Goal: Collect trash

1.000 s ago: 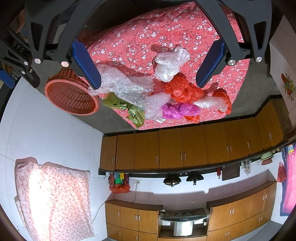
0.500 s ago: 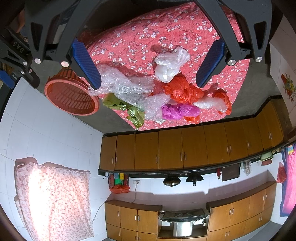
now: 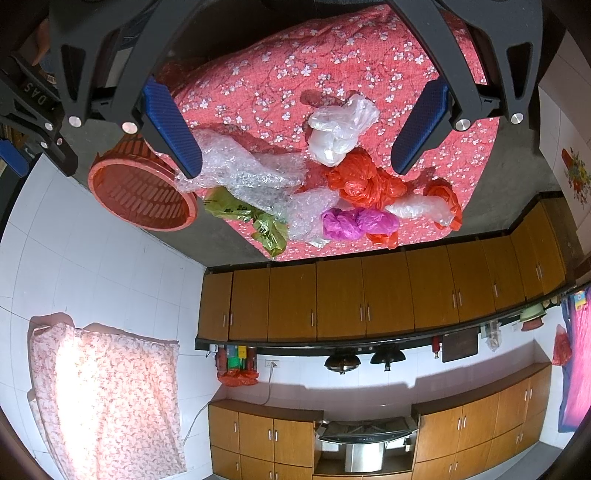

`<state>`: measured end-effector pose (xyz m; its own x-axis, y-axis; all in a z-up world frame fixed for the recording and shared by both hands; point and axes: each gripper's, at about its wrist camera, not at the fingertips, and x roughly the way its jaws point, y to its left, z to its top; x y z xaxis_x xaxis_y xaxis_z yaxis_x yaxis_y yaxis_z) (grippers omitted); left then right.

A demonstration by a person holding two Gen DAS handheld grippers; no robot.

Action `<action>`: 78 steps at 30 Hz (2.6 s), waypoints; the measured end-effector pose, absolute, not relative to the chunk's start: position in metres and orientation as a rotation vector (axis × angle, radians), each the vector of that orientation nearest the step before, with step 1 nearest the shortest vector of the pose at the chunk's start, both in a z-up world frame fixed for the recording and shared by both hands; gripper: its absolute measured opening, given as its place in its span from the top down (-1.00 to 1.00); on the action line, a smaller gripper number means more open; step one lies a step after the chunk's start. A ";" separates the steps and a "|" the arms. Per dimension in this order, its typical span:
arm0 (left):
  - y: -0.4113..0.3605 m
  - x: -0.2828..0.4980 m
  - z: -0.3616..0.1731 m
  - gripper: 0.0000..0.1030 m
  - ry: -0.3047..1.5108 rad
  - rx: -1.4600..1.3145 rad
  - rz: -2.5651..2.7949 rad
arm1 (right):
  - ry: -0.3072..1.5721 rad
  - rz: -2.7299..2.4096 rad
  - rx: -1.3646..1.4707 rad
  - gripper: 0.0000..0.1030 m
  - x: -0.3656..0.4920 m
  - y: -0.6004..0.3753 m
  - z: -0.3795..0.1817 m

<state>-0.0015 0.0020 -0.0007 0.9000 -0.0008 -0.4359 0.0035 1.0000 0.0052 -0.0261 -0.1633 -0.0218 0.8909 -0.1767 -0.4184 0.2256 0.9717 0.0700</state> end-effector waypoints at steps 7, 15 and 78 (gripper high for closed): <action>0.004 -0.003 -0.001 -0.97 0.452 0.006 -0.003 | 0.423 -0.210 0.118 -0.92 -0.026 -0.163 -0.023; 0.009 -0.002 -0.013 -0.97 0.464 0.001 0.017 | 0.430 -0.206 0.116 -0.92 -0.024 -0.162 -0.026; 0.125 0.057 -0.057 0.05 0.601 -0.103 0.126 | 0.525 0.111 -0.133 -0.92 0.121 -0.042 -0.099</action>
<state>0.0574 0.1252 -0.0573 0.8173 0.0878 -0.5695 -0.1479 0.9872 -0.0601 0.1206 -0.0423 -0.0989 0.8598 0.0713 -0.5056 -0.1395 0.9853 -0.0983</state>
